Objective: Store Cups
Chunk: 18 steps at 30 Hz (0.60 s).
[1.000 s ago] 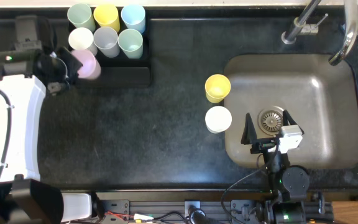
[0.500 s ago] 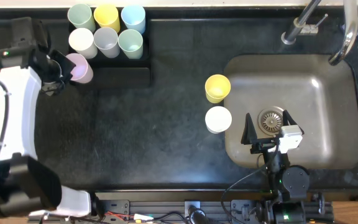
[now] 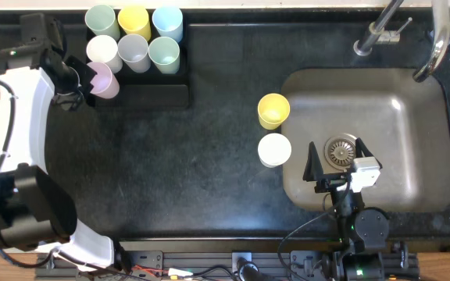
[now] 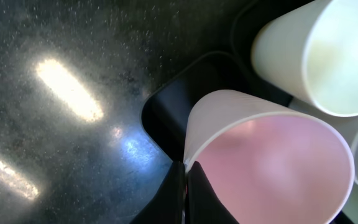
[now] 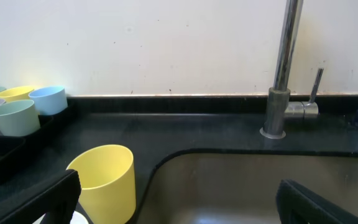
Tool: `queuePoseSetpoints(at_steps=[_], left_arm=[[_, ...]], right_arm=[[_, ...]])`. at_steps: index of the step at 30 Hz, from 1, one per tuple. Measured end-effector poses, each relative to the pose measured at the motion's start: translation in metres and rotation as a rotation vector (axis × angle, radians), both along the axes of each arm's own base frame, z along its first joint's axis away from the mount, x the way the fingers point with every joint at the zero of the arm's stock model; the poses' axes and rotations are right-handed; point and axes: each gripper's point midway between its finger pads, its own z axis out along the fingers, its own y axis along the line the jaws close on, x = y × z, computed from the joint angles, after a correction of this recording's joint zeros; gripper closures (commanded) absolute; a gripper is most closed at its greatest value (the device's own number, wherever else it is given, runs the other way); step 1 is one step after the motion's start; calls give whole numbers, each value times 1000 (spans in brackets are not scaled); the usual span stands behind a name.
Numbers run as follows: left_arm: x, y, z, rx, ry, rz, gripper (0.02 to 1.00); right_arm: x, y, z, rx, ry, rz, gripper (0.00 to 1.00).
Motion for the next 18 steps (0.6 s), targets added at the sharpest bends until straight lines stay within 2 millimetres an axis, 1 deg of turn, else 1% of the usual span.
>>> queuePoseSetpoints(at_steps=[9, 13, 18], left_arm=[[-6, 0, -20, -18, 72, 5, 982], [-7, 7, -23, -22, 81, 20, 982], [-8, 8, -24, -25, 81, 24, 982]], right_arm=[[0, 0, 0, 0, 0, 0, 3], [0, 0, 0, 0, 0, 0, 5], [0, 0, 0, 0, 0, 0, 3]])
